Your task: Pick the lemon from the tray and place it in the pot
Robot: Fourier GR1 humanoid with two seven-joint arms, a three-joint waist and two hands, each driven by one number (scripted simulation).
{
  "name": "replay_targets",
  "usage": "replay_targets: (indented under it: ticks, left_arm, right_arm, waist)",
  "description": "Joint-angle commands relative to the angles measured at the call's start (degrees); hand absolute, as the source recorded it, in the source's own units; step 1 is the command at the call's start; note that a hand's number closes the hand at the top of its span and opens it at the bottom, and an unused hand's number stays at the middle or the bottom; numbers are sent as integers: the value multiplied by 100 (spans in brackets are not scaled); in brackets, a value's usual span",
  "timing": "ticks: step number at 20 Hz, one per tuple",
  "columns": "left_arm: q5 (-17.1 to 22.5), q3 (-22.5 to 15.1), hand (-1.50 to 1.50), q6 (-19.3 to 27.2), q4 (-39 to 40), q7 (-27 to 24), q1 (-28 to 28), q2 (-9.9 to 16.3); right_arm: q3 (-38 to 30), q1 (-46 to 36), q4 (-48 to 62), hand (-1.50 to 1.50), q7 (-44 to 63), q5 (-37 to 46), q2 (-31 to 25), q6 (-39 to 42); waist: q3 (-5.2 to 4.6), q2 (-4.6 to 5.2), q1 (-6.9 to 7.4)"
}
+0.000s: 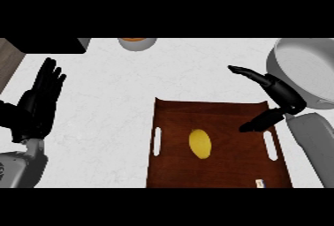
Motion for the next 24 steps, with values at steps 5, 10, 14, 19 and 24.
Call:
replay_targets:
  ticks: [5, 10, 14, 19, 24]
  left_arm:
    - [12, 130, 0, -29, -32, 175, -58, 65]
    - [-48, 117, 0, -91, -26, -37, 158, -55]
    - [-298, 27, 0, -7, 20, -56, 88, -259]
    - [-421, 221, 0, -128, 50, 73, -33, -404]
    - [-399, 429, 0, -491, 171, -40, 97, -366]
  right_arm:
    - [1259, -562, -891, -150, 1635, 1106, -325, 831]
    - [1778, -461, -1596, -150, 2664, 1482, -300, 1363]
    - [1784, -128, -2397, -150, 3652, 1480, 64, 1671]
    - [1698, 340, -2587, -150, 3800, 1833, 529, 1757]
    - [1889, 542, -2651, -150, 4013, 2319, 796, 1872]
  waist:
    - [-11, -39, -24]
    - [-7, -28, -39]
    - [-2, -14, -55]
    - [1, 3, -26]
    - [1, 5, -21]
